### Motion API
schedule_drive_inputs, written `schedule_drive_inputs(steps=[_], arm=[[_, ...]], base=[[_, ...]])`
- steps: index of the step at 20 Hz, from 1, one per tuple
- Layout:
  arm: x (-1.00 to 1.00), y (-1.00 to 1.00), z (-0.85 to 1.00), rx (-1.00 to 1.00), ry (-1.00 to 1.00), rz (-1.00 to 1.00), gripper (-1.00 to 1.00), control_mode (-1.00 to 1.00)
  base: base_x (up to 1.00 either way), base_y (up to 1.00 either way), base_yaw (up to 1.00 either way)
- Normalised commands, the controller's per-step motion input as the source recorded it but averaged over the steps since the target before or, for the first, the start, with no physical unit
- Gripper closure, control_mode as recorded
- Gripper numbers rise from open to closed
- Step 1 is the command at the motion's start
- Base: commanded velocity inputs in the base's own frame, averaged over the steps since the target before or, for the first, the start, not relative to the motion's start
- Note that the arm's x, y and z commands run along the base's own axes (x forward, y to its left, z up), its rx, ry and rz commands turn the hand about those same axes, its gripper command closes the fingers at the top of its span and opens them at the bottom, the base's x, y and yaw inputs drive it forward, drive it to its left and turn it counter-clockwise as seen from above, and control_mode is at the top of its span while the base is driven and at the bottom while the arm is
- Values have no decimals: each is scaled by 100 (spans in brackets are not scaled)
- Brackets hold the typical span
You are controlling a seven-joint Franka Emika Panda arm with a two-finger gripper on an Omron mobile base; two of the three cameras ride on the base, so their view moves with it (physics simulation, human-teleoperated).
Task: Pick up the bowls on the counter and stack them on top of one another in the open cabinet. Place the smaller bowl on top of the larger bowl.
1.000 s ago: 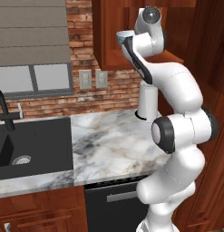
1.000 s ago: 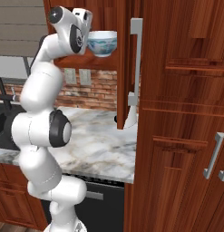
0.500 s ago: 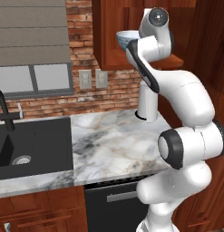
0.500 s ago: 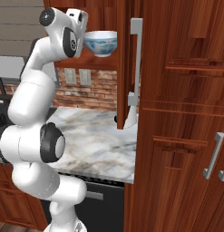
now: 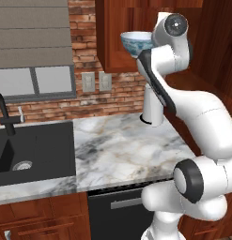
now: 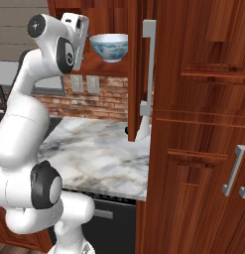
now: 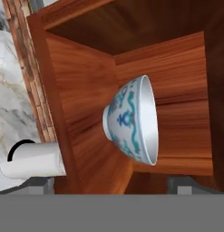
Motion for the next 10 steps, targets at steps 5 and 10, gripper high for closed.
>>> schedule_drive_inputs(steps=[5, 10], arm=[[-80, 0, 0, 0, 0, 0, -100, -100], [-81, 0, 0, 0, 0, -2, -100, -100]], base=[[0, 0, 0], [0, 0, 0]])
